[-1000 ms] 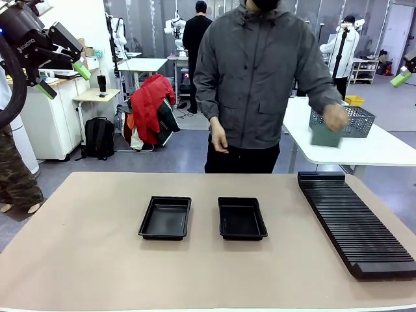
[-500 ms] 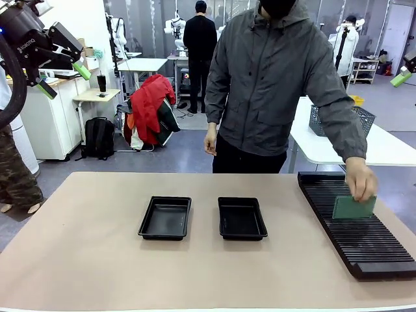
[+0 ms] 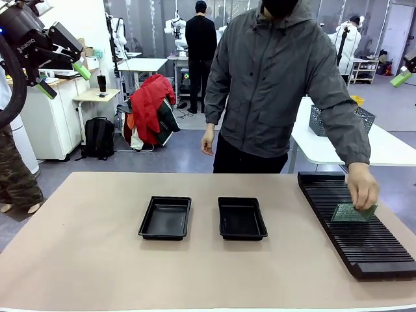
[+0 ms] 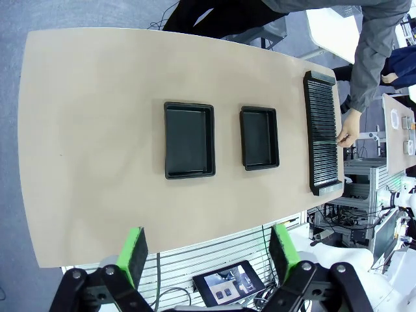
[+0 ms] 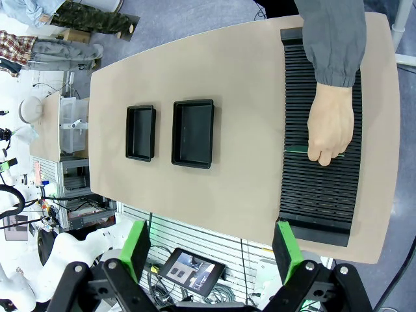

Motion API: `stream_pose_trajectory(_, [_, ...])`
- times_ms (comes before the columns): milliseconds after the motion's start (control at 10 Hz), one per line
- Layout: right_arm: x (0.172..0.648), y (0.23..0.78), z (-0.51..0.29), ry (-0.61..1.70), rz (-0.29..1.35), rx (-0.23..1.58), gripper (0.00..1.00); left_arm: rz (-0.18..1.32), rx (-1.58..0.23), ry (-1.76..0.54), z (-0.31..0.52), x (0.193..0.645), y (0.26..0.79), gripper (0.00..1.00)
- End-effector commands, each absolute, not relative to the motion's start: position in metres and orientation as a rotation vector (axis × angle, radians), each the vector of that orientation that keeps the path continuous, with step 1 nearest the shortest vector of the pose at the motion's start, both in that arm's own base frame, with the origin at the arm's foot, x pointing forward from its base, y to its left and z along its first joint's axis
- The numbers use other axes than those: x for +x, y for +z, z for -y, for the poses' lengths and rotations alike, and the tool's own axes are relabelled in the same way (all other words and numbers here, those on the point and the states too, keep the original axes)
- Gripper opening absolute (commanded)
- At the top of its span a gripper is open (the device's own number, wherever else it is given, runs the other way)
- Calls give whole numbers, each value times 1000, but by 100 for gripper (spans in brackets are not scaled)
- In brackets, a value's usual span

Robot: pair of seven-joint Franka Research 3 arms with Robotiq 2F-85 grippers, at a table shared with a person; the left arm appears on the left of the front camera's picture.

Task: Inspect and transfer BCBs to ESD trays.
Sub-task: Pick up the Blank PCB from the PCB Rack and place it in the left ESD tray.

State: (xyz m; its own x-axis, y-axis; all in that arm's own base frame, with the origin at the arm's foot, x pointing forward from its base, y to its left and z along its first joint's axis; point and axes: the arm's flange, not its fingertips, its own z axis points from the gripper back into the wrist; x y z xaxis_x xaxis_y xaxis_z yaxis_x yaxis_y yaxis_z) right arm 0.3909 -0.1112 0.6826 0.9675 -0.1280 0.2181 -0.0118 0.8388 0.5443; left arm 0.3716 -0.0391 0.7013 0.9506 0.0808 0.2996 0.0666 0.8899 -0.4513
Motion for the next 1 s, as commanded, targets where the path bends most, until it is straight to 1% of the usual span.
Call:
stream_pose_trajectory(0, [391, 683, 111, -62, 252, 574, 100, 315, -478, 8, 39, 372, 700, 100])
stream_pose_trajectory(900, [391, 683, 111, -62, 252, 574, 100, 315, -478, 8, 39, 372, 700, 100])
